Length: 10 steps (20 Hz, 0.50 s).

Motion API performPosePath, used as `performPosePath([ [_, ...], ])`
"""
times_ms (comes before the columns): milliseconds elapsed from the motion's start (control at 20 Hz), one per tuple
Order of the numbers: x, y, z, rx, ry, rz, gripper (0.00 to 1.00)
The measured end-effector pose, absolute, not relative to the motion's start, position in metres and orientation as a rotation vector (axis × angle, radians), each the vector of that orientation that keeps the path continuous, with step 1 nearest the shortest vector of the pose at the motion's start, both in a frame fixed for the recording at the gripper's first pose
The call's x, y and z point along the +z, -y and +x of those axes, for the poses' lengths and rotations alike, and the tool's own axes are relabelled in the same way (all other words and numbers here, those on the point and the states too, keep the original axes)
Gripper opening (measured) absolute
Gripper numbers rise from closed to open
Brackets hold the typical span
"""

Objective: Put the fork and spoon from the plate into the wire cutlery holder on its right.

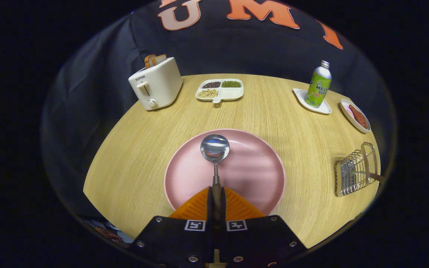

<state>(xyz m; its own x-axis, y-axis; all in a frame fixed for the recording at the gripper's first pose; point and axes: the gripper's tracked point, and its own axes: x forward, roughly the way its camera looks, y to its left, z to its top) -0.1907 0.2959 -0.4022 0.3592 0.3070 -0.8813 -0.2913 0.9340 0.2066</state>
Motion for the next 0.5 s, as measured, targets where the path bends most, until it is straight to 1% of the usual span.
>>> performPosePath([
  [250, -0.377, -0.245, -0.179, 0.327, -1.070, -0.001, 0.06],
  [500, -0.344, -0.188, -0.159, 0.224, -0.997, 0.030, 0.06],
])
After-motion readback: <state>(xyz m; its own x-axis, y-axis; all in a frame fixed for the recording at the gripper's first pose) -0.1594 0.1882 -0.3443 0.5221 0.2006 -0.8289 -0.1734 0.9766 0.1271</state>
